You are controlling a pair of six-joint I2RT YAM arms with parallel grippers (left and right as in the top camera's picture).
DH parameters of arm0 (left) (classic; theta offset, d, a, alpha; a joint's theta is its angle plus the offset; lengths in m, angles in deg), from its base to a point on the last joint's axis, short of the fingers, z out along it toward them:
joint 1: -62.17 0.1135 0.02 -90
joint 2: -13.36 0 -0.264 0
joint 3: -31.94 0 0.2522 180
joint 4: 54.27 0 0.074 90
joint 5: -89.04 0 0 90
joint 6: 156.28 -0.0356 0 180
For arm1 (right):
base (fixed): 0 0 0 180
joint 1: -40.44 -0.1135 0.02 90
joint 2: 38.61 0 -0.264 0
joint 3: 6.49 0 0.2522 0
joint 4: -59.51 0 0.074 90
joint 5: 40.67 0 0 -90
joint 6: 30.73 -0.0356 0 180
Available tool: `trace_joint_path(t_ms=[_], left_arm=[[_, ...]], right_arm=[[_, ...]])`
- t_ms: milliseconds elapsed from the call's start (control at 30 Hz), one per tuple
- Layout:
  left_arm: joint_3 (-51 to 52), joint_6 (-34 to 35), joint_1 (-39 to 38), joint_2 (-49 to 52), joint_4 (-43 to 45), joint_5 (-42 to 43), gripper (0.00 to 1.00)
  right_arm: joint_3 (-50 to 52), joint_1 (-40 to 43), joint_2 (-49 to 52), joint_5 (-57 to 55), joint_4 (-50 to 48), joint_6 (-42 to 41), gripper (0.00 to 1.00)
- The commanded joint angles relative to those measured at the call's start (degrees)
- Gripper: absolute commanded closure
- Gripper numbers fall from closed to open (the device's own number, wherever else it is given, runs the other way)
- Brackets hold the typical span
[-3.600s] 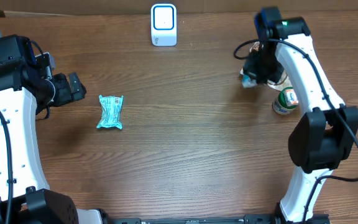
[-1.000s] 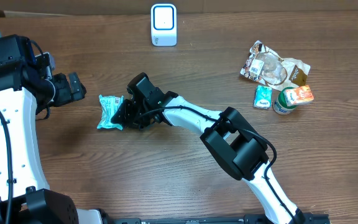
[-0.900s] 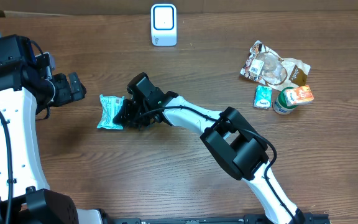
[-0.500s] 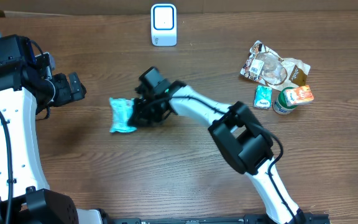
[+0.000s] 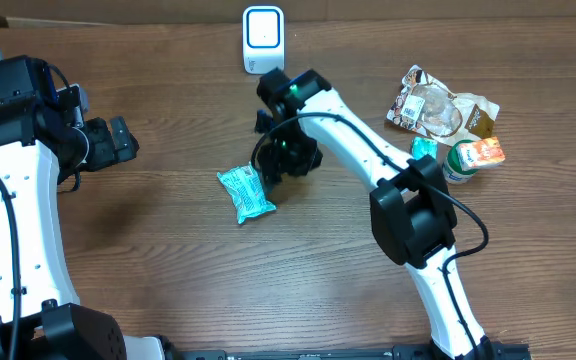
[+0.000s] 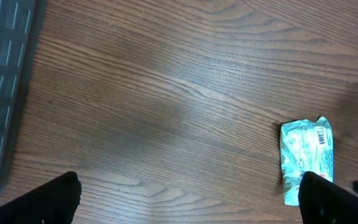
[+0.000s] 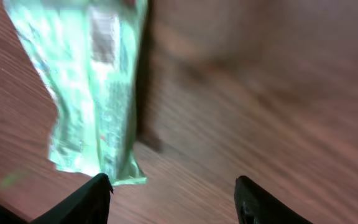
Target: Scan the item barcode
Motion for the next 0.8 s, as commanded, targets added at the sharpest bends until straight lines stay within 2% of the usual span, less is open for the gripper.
trace_joint_path(t_ms=[0, 33, 100, 167, 233, 300, 567, 767], left_arm=[[-0.24, -0.2, -0.44, -0.48, 0.04, 0.17, 0.0], [-0.24, -0.2, -0.44, -0.48, 0.04, 0.17, 0.0], [-0.24, -0.2, -0.44, -0.48, 0.04, 0.17, 0.0], [-0.24, -0.2, -0.44, -0.48, 0.04, 0.17, 0.0], [-0.24, -0.2, -0.44, -0.48, 0.02, 0.17, 0.0], [-0.24, -0.2, -0.44, -0.48, 0.02, 0.17, 0.0], [-0.24, -0.2, -0.44, -0.48, 0.04, 0.17, 0.0], [-0.24, -0.2, -0.44, -0.48, 0.04, 0.17, 0.0]], right_arm=[[-5.14, 0.9, -1.42, 3.13, -1.18, -0.74, 0.46], [-5.11, 0.87, -1.42, 3.96, -2.32, -3.69, 0.51], [-4.96, 0.15, -1.38, 3.93, -3.89, -12.0, 0.71], [-4.15, -0.9, -1.16, 3.91, -5.35, -18.82, 0.8], [-2.73, -2.45, -1.14, 3.91, -7.08, -25.62, 0.84], [-1.68, -4.61, -0.87, 3.93, -8.63, -29.73, 0.85], [0.98, -12.85, -0.81, 0.52, -10.99, -29.83, 0.84], [4.92, -14.43, -0.63, -1.73, -12.35, -29.83, 0.81]])
